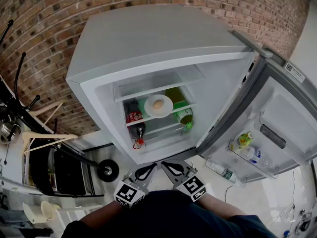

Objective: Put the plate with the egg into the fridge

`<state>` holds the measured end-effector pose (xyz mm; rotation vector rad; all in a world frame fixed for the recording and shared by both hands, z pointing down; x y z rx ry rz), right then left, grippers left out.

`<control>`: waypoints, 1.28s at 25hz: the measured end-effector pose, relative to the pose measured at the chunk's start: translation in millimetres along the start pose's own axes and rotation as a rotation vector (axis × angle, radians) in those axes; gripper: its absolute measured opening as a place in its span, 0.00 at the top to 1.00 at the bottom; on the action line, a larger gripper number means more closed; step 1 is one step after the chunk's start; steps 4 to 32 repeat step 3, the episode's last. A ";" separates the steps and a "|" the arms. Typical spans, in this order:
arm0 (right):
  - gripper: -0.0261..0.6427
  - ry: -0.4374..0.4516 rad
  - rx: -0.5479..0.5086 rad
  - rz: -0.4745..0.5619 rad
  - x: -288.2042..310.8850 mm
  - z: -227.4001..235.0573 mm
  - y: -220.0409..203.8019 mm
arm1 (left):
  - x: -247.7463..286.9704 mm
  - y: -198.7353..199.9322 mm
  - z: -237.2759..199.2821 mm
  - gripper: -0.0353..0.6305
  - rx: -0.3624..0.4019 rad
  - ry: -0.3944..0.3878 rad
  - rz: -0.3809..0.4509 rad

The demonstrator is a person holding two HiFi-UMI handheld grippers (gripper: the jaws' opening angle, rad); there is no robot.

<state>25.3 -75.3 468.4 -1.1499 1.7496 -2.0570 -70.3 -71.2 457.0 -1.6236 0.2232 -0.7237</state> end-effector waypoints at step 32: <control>0.95 0.000 -0.001 -0.001 -0.1 -0.6 -0.6 | -0.8 0.4 1.5 0.94 -0.007 -0.003 -0.004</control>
Point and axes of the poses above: the fingertips, and each gripper's own axes: x forward along the fingers, z to its right, y out of its top, the point moved 5 cm from there along -x, backward along the fingers, and after that the axes turned 12 degrees about -z, right-handed, at the moved point
